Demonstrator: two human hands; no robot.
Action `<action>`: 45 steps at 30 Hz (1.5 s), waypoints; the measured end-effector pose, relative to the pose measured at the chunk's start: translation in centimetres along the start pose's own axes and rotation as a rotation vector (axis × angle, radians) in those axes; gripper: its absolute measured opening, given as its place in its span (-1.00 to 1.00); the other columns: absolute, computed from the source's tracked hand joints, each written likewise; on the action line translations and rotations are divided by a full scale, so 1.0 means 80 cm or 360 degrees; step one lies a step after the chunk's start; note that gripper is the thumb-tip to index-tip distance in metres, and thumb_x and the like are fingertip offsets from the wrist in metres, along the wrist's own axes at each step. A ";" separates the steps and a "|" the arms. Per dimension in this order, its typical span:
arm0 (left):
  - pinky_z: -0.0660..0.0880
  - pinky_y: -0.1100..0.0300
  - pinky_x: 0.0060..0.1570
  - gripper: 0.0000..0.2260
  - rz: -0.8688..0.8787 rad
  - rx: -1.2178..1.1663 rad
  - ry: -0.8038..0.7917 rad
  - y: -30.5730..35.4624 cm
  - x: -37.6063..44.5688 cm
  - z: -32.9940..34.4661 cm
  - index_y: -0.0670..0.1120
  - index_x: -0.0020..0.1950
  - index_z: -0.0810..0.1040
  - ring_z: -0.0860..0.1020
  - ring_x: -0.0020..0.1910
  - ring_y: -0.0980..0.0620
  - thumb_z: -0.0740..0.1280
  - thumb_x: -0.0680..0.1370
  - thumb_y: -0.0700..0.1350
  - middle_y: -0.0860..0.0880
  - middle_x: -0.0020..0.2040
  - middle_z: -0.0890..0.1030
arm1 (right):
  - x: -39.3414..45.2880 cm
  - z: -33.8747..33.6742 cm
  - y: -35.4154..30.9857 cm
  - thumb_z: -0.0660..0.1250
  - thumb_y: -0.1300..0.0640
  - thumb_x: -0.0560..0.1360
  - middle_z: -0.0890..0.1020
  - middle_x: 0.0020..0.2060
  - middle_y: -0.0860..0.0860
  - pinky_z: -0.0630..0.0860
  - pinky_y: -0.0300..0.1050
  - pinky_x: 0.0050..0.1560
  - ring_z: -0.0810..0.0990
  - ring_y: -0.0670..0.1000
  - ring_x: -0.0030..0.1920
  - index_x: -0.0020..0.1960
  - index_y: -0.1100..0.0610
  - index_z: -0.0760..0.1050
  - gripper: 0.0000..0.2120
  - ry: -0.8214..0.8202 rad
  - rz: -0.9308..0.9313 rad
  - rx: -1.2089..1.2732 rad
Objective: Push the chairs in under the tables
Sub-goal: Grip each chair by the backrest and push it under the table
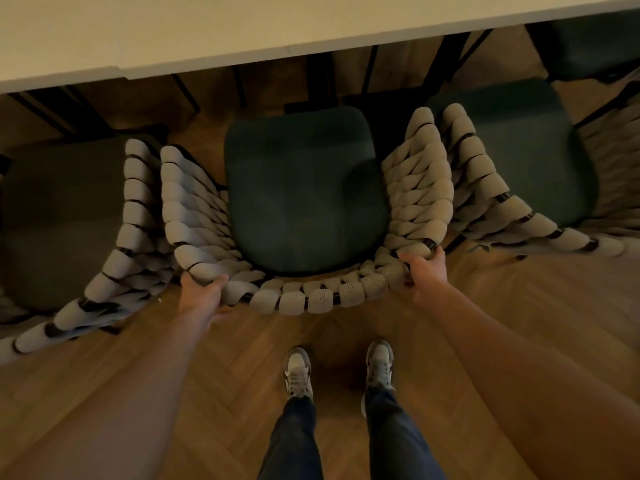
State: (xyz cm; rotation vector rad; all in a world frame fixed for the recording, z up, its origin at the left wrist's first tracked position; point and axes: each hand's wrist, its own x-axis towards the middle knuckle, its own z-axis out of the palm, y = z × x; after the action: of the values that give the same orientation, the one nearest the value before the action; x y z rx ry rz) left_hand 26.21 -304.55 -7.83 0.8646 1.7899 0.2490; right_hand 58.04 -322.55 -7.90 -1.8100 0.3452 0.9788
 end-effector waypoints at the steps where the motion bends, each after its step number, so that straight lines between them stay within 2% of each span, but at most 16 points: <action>1: 0.61 -0.08 -0.23 -0.33 0.0006 -0.0030 -0.0002 0.000 0.002 0.000 0.08 0.57 0.09 0.42 0.35 -0.28 0.38 0.57 -0.14 -0.15 0.50 0.28 | 0.005 0.000 -0.004 0.39 0.29 0.53 0.39 0.42 0.10 0.50 0.19 0.29 0.44 0.18 0.36 0.60 -0.05 0.05 -0.20 0.0002 0.0001 0.0009; 4: 0.62 -0.14 -0.13 -0.39 0.0002 -0.0155 -0.0024 0.001 0.006 0.001 0.05 0.53 0.18 0.45 0.31 -0.28 0.37 0.57 -0.21 -0.15 0.47 0.32 | 0.017 -0.002 -0.007 0.39 0.32 0.51 0.44 0.37 0.10 0.49 0.25 0.29 0.47 0.19 0.33 0.57 -0.03 0.12 -0.24 -0.0021 -0.0009 0.0013; 12: 0.59 -0.19 -0.08 -0.41 -0.0036 -0.0227 -0.0016 0.002 -0.005 0.013 0.03 0.53 0.18 0.42 0.34 -0.31 0.34 0.58 -0.26 -0.13 0.48 0.29 | 0.019 -0.017 -0.002 0.37 0.32 0.54 0.49 0.31 0.09 0.53 0.18 0.26 0.51 0.13 0.27 0.53 0.03 0.21 -0.36 -0.0052 -0.0077 -0.0023; 20: 0.62 -0.11 -0.26 -0.43 -0.0074 -0.0095 0.0094 0.003 -0.011 0.020 -0.01 0.50 0.21 0.48 0.25 -0.34 0.34 0.56 -0.28 -0.22 0.42 0.33 | 0.023 -0.028 0.003 0.36 0.33 0.53 0.46 0.36 0.10 0.49 0.21 0.30 0.47 0.16 0.33 0.57 0.02 0.14 -0.29 -0.0108 -0.0075 -0.0074; 25: 0.60 -0.23 -0.07 -0.34 -0.0117 -0.0059 0.0194 0.005 -0.017 0.022 0.02 0.57 0.12 0.41 0.31 -0.37 0.33 0.56 -0.28 -0.20 0.48 0.25 | 0.023 -0.030 0.004 0.36 0.32 0.54 0.43 0.39 0.10 0.48 0.21 0.31 0.46 0.17 0.34 0.59 0.02 0.08 -0.25 -0.0157 -0.0055 -0.0122; 29: 0.62 -0.14 -0.20 -0.37 -0.0122 0.0013 0.0271 0.003 -0.013 0.017 0.02 0.55 0.15 0.42 0.28 -0.37 0.35 0.56 -0.23 -0.21 0.44 0.30 | 0.024 -0.024 0.003 0.36 0.32 0.54 0.43 0.39 0.11 0.49 0.22 0.30 0.46 0.18 0.35 0.59 0.04 0.09 -0.26 -0.0189 -0.0058 -0.0128; 32: 0.63 -0.16 -0.21 -0.36 -0.0122 0.0070 0.0259 0.006 -0.010 0.016 0.02 0.56 0.14 0.44 0.26 -0.38 0.34 0.56 -0.22 -0.21 0.43 0.30 | 0.028 -0.022 0.002 0.38 0.31 0.52 0.44 0.38 0.12 0.49 0.27 0.29 0.47 0.19 0.34 0.58 0.01 0.11 -0.25 -0.0172 -0.0030 -0.0103; 38: 0.63 -0.22 -0.19 -0.36 -0.0122 0.0068 0.0234 0.011 -0.005 0.019 0.04 0.55 0.12 0.46 0.24 -0.36 0.34 0.56 -0.22 -0.19 0.44 0.30 | 0.034 -0.018 -0.006 0.37 0.30 0.54 0.48 0.32 0.12 0.56 0.21 0.20 0.52 0.18 0.25 0.54 0.00 0.18 -0.33 -0.0157 -0.0007 -0.0056; 45: 0.64 -0.16 -0.22 -0.38 -0.0104 0.0063 0.0225 0.008 -0.004 0.020 0.02 0.54 0.15 0.47 0.24 -0.36 0.35 0.56 -0.21 -0.20 0.43 0.32 | 0.037 -0.018 -0.006 0.39 0.30 0.52 0.48 0.26 0.07 0.53 0.24 0.24 0.52 0.17 0.26 0.54 -0.02 0.19 -0.31 -0.0158 0.0010 -0.0020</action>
State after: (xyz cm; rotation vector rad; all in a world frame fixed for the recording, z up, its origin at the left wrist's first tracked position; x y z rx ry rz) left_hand 27.93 -304.69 -7.87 0.8320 1.9569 0.2382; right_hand 60.88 -323.02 -9.59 -1.7654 0.2839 1.0731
